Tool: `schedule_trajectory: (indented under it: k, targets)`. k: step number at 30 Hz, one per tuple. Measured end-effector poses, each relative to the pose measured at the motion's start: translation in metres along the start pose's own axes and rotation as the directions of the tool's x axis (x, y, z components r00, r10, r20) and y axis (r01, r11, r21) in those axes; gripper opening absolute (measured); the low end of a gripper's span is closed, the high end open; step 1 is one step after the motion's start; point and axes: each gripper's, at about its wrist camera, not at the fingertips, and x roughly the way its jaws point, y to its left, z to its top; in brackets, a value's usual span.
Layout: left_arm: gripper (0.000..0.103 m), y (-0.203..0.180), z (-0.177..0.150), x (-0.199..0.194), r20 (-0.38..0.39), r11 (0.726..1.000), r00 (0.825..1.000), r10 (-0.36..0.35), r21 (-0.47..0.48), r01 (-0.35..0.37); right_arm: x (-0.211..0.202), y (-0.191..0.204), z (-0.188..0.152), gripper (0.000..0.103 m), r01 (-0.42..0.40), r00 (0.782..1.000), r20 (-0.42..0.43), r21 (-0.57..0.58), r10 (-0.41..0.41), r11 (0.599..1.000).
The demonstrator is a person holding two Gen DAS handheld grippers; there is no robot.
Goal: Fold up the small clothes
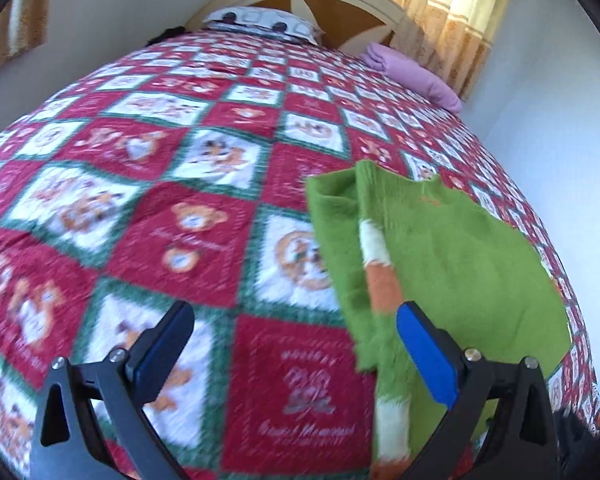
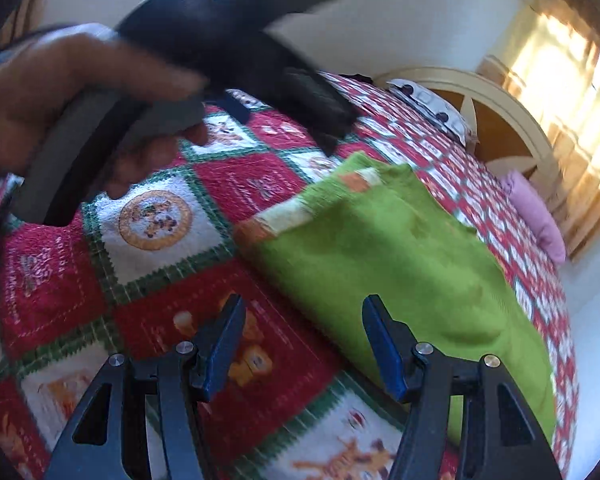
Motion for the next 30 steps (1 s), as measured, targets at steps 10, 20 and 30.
schedule_trajectory:
  k: [10,20,30]
  targets:
    - [0.101,-0.008,0.027,0.038,-0.027,0.997,0.997,-0.074,0.001,0.074,0.013,0.013,0.013,0.061,0.069,0.998,0.015,-0.007,-0.069,0.998]
    - [0.018,-0.019,0.036,0.059,-0.071,0.986,0.987,-0.146,0.072,0.151,0.018,0.014,0.013,0.016,-0.031,0.999,0.008,0.027,0.031,0.999]
    - [0.011,-0.011,0.053,0.045,-0.074,0.962,0.962,-0.264,-0.096,0.257,-0.022,-0.032,0.002,0.010,-0.102,0.992,0.095,0.199,0.084,0.975]
